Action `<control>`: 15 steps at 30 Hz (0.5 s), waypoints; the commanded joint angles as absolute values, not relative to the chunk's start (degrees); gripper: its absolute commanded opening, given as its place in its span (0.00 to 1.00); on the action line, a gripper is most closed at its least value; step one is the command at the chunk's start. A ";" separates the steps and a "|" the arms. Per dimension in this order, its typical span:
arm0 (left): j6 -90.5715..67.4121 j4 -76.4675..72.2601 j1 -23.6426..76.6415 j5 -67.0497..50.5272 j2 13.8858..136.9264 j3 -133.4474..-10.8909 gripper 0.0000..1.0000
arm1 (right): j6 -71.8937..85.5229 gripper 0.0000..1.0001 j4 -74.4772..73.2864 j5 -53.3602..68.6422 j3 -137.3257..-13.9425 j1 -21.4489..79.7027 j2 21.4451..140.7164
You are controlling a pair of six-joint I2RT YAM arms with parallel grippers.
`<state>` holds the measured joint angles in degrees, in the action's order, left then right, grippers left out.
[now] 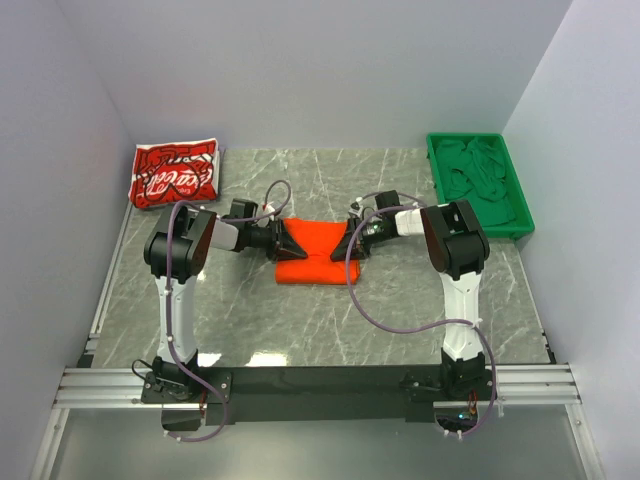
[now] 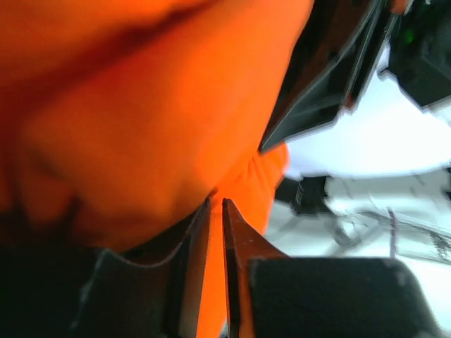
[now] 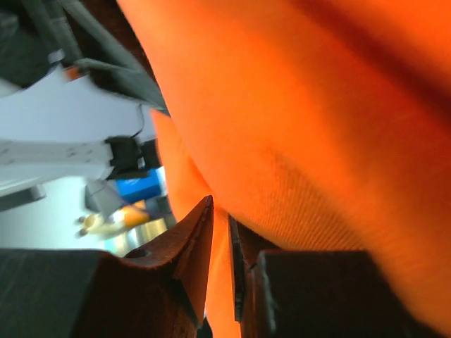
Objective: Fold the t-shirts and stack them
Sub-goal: Fold the tshirt
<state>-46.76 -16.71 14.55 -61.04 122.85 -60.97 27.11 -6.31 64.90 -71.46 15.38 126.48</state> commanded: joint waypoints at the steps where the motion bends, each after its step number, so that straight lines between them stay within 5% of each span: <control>1: -44.39 -14.16 13.62 -60.03 126.46 -64.59 0.21 | 22.77 0.23 -10.10 61.79 -75.40 13.80 128.75; 7: -40.88 -11.35 12.65 -64.15 119.84 -66.19 0.24 | 19.17 0.22 -16.69 63.89 -78.40 14.24 122.64; 15: -32.52 -3.77 14.06 -67.59 105.30 -54.50 0.25 | 18.46 0.22 -16.18 64.78 -65.59 18.10 109.69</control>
<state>-37.30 -6.55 13.41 -65.04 109.23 -57.65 20.27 -15.40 64.10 -69.06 15.84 113.78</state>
